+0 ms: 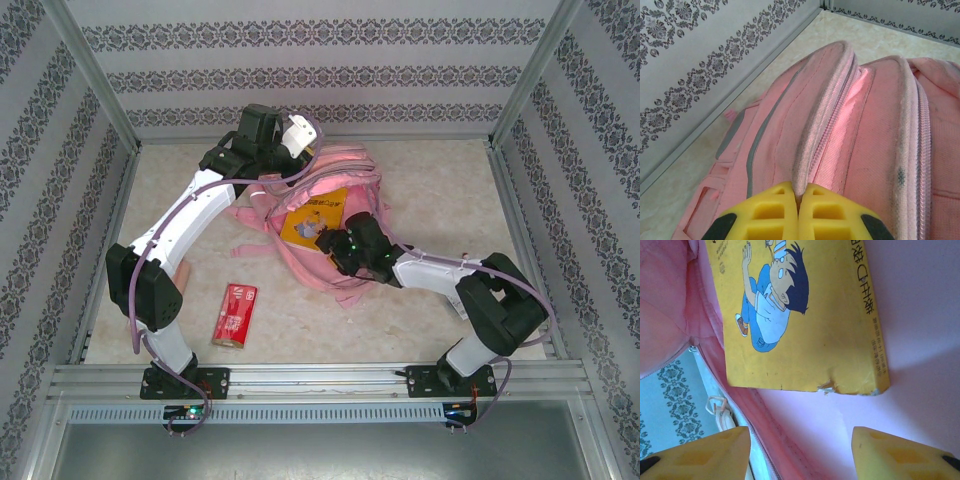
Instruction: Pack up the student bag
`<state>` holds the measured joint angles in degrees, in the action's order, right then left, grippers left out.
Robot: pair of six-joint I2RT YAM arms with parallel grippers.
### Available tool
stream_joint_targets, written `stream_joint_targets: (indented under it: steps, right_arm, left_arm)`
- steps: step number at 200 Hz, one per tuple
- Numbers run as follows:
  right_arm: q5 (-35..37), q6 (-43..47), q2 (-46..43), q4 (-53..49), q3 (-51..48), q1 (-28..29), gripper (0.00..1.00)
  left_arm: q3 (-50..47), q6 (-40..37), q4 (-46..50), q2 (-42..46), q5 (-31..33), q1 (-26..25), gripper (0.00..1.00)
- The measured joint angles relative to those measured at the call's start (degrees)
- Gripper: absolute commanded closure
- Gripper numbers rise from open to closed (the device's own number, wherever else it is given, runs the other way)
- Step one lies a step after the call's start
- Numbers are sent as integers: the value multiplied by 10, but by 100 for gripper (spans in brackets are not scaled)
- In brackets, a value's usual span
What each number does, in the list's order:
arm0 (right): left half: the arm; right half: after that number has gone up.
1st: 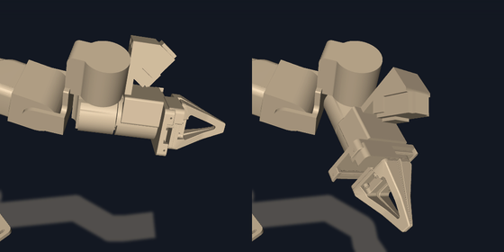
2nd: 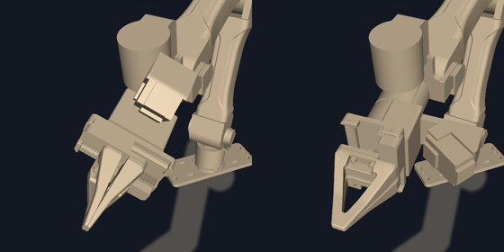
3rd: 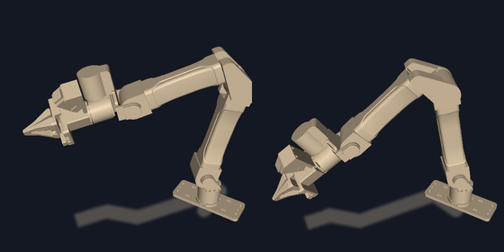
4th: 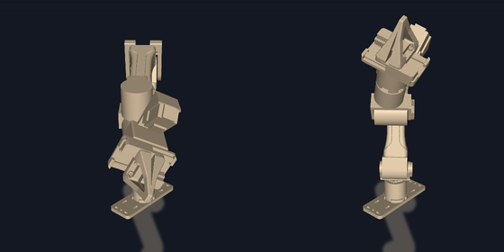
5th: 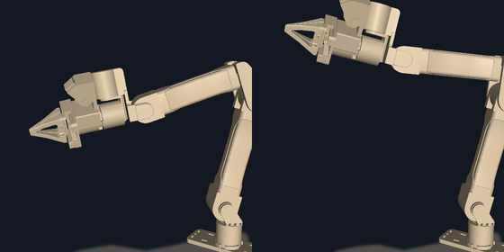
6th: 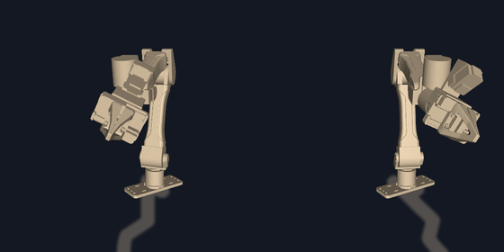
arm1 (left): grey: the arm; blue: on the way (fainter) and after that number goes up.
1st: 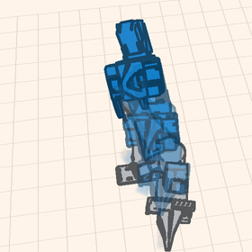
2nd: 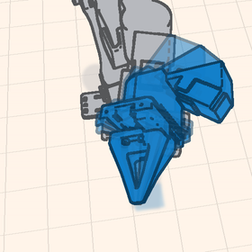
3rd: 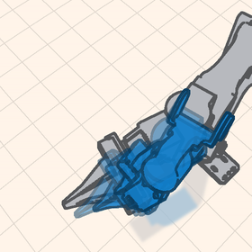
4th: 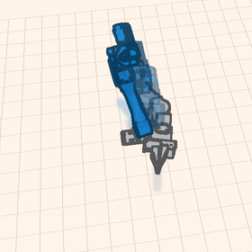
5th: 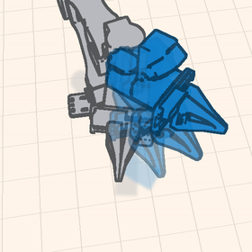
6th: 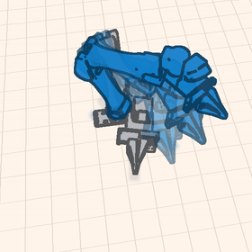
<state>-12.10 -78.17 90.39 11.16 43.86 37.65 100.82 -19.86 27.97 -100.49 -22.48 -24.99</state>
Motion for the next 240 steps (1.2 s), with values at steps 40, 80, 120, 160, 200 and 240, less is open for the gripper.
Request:
stream_joint_targets:
  steps: [40, 80, 120, 160, 200, 240]
  right_arm:
    - [34, -10, 24, 9, 0, 16, 45]
    - [60, -2, 49, 15, 2, 23, 51]
    - [101, 46, 49, -4, 22, 19, 70]
    - [137, 95, 49, -14, 51, -6, 74]
    - [140, 124, 55, -11, 78, -49, 63]
    - [145, 94, 21, -67, 75, -10, 43]
  left_arm:
    - [-2, 0, -1, 2, 0, 0, 100]
    - [-9, -5, -2, 6, 0, 0, 100]
    - [-23, -7, -7, 14, -2, 0, 100]
    - [-27, -7, -15, 17, -5, 0, 100]
    - [-27, -7, -15, 17, -10, 0, 100]
    - [-27, -12, -15, 17, -11, 2, 100]
